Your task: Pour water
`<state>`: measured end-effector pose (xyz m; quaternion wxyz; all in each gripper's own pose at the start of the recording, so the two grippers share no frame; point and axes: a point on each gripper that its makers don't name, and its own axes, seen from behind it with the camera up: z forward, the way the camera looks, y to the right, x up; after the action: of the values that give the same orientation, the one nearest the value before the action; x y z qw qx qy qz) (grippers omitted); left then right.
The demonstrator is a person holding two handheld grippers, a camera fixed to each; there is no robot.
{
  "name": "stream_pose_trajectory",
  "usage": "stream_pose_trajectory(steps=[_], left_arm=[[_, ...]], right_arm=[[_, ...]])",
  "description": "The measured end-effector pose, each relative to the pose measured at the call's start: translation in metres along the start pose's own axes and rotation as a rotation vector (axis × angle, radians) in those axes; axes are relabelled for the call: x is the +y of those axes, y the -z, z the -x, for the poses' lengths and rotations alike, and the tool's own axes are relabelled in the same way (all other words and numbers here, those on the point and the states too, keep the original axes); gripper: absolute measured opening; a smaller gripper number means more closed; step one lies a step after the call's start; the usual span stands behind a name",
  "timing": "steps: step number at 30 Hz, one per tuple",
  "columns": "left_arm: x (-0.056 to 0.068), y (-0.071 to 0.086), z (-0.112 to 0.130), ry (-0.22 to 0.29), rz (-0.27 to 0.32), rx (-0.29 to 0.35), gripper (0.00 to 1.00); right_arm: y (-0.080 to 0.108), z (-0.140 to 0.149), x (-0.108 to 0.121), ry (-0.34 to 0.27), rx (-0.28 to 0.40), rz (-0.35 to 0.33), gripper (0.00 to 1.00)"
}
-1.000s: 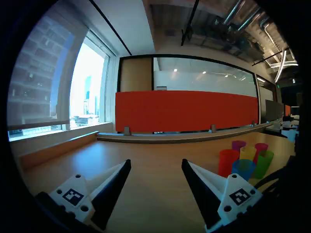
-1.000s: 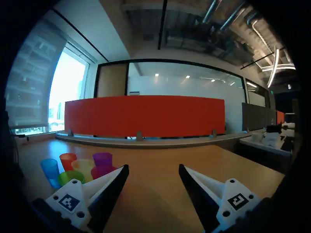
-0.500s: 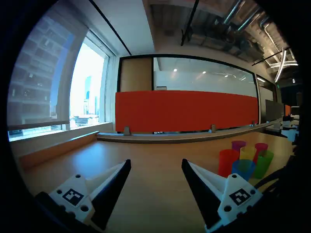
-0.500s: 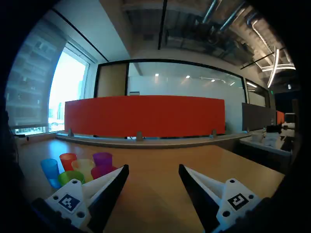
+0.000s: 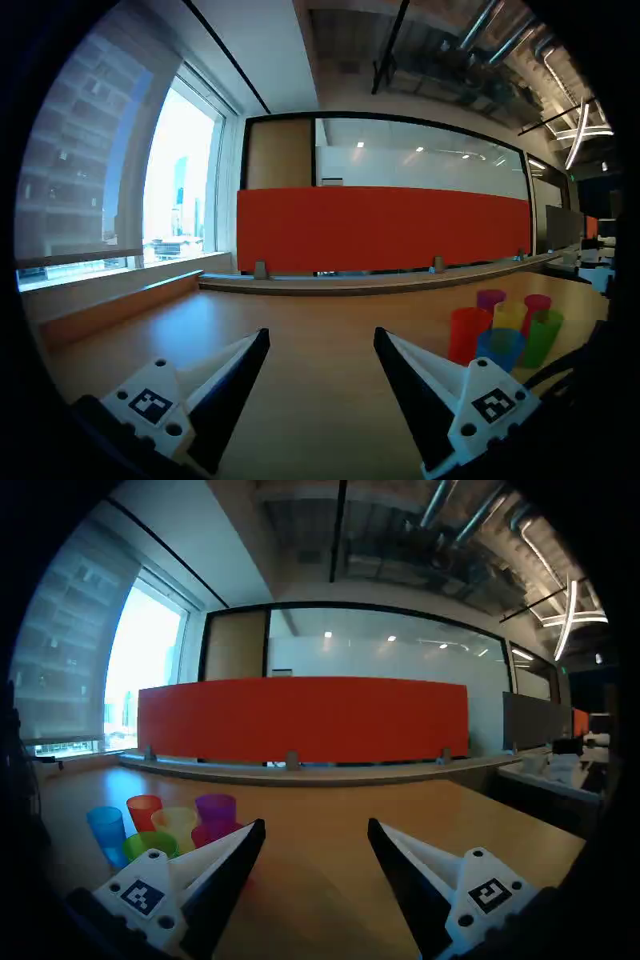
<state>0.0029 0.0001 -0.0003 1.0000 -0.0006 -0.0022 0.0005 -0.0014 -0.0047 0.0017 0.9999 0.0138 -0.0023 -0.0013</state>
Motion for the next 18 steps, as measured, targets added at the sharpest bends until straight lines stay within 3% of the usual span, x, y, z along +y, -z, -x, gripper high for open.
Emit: stream_pose_trajectory(steps=[6,14,18], left_arm=[[0.004,-0.001,-0.003,-0.008,0.011,-0.018,0.97],[0.027,-0.005,-0.045,-0.012,0.098,0.017,0.97],[0.039,-0.007,-0.072,0.032,0.156,0.038,0.97]], right_arm=[[-0.002,-0.002,-0.003,0.005,-0.035,-0.017,0.99],[-0.003,-0.041,-0.011,0.007,-0.029,-0.080,0.99],[-0.004,-0.066,-0.011,0.007,-0.030,-0.098,0.99]])
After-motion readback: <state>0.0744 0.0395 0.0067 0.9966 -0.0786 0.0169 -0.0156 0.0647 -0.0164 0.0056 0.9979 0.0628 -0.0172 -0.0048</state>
